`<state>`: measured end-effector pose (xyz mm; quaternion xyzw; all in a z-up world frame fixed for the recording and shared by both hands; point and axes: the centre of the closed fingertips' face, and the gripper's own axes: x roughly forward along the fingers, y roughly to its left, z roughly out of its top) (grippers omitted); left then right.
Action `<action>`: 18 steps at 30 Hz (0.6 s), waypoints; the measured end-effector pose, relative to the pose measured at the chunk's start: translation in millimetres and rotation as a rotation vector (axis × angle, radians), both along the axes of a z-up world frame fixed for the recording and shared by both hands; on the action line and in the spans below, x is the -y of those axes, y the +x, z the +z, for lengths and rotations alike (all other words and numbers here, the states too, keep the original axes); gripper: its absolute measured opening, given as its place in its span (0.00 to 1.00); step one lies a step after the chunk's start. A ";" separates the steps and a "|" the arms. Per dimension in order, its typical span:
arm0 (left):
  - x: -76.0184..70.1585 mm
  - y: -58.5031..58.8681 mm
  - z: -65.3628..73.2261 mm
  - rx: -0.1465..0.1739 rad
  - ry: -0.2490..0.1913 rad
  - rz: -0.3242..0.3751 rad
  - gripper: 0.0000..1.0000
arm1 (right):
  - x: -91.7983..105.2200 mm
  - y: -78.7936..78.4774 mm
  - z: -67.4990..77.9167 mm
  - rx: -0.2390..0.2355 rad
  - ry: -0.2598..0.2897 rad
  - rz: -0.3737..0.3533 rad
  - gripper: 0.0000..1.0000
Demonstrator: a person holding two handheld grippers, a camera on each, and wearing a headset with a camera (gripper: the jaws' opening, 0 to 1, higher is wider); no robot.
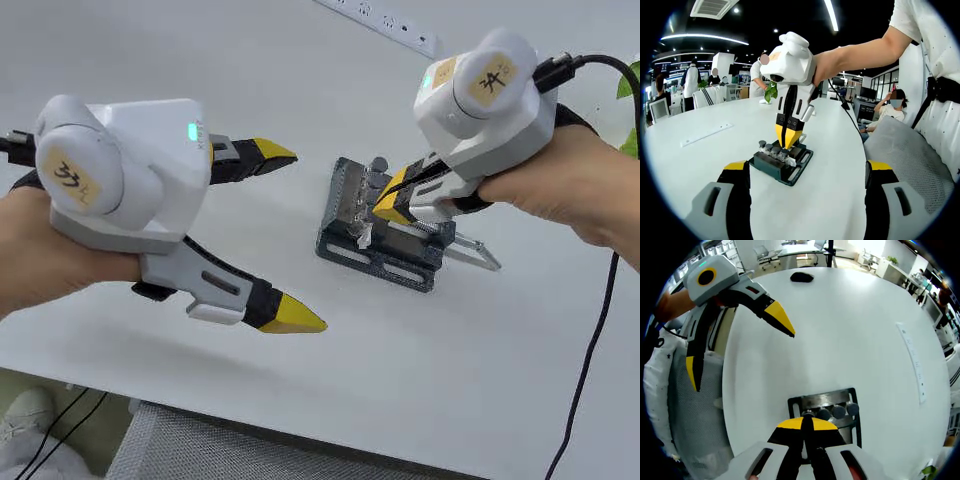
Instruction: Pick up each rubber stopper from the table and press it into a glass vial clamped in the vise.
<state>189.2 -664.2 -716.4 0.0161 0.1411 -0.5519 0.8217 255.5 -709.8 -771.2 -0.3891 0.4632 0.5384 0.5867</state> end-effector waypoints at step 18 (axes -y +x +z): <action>-1.4 2.1 -3.4 -0.011 -0.002 0.003 0.94 | 1.5 2.7 -7.9 -0.006 -0.010 0.007 0.00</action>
